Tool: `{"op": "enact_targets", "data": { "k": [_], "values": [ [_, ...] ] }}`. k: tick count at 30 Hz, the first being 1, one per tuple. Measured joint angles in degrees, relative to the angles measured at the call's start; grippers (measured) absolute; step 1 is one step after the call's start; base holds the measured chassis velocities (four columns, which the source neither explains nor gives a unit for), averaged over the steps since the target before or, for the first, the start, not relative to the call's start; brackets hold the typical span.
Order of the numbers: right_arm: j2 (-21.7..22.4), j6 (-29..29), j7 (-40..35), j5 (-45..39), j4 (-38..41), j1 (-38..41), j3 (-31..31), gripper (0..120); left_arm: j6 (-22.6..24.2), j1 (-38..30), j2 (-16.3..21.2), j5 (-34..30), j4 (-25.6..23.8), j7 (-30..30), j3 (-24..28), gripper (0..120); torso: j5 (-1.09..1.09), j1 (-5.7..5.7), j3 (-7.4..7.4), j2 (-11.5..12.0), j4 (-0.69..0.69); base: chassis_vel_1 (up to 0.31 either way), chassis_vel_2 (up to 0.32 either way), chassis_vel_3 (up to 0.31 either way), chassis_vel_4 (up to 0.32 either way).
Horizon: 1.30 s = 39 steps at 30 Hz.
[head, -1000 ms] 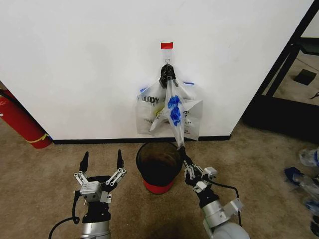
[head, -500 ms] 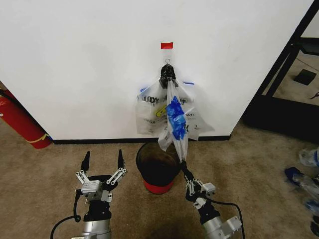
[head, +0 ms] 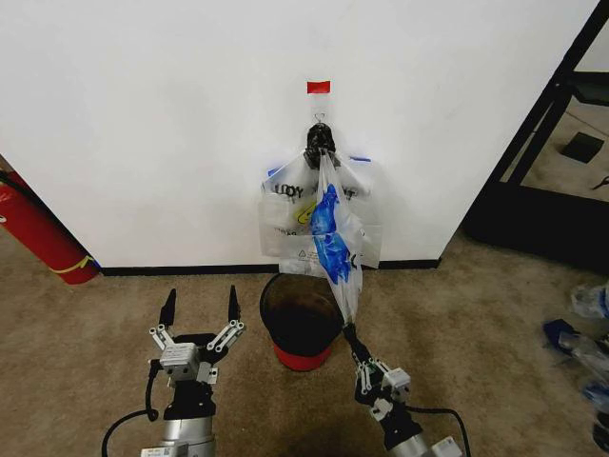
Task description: Pick up the garbage bag from the wall and place it over the trash bin.
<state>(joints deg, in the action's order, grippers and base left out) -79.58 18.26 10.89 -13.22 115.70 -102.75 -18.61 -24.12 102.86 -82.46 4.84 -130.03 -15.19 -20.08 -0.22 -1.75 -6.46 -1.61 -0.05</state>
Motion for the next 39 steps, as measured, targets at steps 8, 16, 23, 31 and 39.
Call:
{"op": "enact_targets", "data": {
  "k": [8, 16, 23, 31, 39],
  "values": [
    [-0.1, 2.2, -0.2, 1.7, -1.3, -0.7, 0.1, 0, 0.0, 0.0, 0.1, 0.1, 0.1, 0.0, 0.2, 100, 0.0, 0.0, 0.0, 0.0, 0.0, 0.0, 0.0, 0.0, 0.0],
    [-0.1, 2.4, -0.5, 1.2, -0.6, 0.0, 0.1, 0, 3.2, -0.2, 3.4, -4.1, -2.3, 0.9, 2.7, 100, 0.0, 0.0, 0.0, 0.0, 0.0, 0.0, 0.0, 0.0, 0.0],
    [0.1, 0.7, -0.6, 0.1, 1.8, 1.2, -0.5, 0, 14.3, -5.3, 12.2, -24.5, -8.4, 3.1, 7.4, 100, -0.01, 0.0, 0.0, 0.0, 0.0, 0.0, 0.0, 0.0, 0.0],
    [-0.8, -1.7, -0.6, 0.2, 4.2, 1.9, -1.2, 0, 22.3, -23.0, 21.4, -43.4, -3.6, 2.9, 13.1, 99, -0.01, -0.01, -0.01, 0.0, 0.02, 0.0, 0.0, 0.0, 0.0],
    [-0.9, -2.2, -0.6, -0.4, 5.1, 1.3, -2.3, 0, 23.4, -32.4, 22.1, -45.1, 5.2, 2.1, 19.5, 98, -0.01, 0.0, -0.01, 0.0, -0.01, 0.0, 0.0, 0.0, 0.0]
  ]
}}
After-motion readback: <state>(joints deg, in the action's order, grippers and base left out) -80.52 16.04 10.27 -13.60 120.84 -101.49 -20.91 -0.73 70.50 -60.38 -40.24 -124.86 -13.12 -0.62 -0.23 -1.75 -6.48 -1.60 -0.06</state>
